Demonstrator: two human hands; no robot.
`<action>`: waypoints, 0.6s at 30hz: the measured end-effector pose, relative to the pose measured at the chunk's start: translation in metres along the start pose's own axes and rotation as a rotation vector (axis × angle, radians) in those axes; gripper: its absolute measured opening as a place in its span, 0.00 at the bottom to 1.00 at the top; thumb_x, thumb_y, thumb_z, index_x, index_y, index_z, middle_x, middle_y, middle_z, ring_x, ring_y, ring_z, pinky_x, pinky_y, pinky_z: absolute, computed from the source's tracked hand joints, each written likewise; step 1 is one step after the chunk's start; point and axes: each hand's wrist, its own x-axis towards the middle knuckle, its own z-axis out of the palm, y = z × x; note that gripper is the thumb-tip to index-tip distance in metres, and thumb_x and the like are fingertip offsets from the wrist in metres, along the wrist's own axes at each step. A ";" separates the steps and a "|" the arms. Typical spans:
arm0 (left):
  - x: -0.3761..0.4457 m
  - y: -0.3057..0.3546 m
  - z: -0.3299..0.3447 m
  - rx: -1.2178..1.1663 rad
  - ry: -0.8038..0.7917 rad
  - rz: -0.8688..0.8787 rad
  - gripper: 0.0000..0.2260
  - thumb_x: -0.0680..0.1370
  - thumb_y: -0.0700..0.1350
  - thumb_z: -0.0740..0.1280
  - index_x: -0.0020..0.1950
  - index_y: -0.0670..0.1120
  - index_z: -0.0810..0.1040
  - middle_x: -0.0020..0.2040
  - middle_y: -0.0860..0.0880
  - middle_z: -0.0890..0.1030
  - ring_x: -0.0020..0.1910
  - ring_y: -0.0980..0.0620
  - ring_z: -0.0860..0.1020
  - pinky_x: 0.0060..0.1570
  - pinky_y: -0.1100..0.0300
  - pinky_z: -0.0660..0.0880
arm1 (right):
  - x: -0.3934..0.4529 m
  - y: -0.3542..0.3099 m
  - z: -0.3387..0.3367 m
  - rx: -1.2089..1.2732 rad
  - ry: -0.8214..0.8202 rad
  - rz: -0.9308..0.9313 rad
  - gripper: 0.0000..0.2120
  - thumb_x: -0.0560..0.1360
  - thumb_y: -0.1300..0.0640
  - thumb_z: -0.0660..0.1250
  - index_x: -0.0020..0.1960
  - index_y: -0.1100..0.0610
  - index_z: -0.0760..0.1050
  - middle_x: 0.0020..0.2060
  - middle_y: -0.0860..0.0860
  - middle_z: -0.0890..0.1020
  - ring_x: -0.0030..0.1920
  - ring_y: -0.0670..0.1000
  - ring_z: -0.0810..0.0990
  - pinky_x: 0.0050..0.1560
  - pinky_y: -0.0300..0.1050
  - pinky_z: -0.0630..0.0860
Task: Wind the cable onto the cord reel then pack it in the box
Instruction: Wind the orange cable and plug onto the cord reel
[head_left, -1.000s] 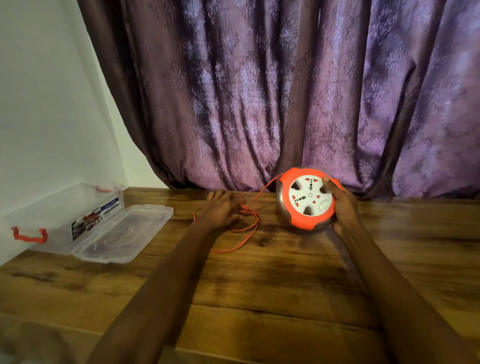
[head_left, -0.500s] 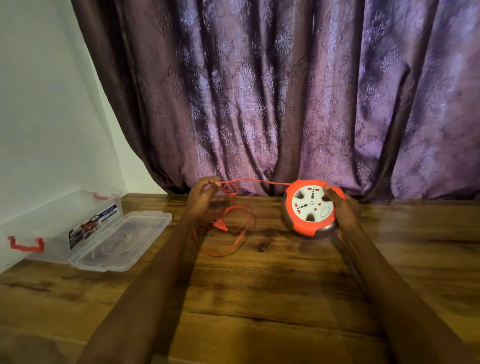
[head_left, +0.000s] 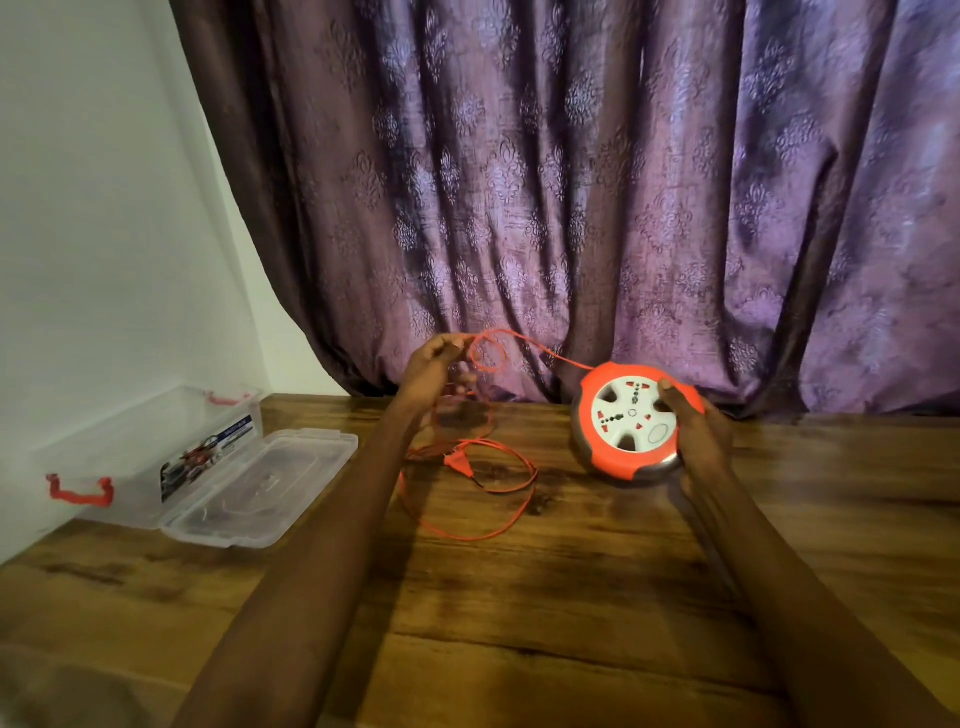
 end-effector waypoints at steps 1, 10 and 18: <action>0.002 -0.001 -0.002 0.151 0.012 0.023 0.07 0.83 0.43 0.62 0.53 0.46 0.80 0.41 0.48 0.82 0.26 0.55 0.78 0.27 0.62 0.73 | 0.001 -0.001 -0.001 -0.003 0.015 -0.010 0.10 0.69 0.53 0.78 0.40 0.60 0.81 0.42 0.59 0.83 0.40 0.55 0.81 0.45 0.52 0.79; -0.009 -0.018 -0.029 0.452 -0.140 -0.098 0.13 0.84 0.48 0.59 0.50 0.42 0.79 0.34 0.48 0.82 0.22 0.55 0.77 0.25 0.65 0.69 | 0.012 0.001 -0.016 -0.037 0.058 -0.031 0.10 0.67 0.53 0.78 0.36 0.57 0.81 0.38 0.57 0.82 0.38 0.54 0.80 0.44 0.53 0.78; -0.021 -0.043 -0.037 1.020 -0.260 0.094 0.10 0.80 0.46 0.68 0.56 0.42 0.82 0.49 0.44 0.86 0.49 0.47 0.83 0.50 0.57 0.78 | 0.011 0.002 -0.019 -0.006 0.057 -0.005 0.10 0.66 0.52 0.78 0.38 0.58 0.81 0.43 0.60 0.84 0.43 0.56 0.81 0.50 0.59 0.80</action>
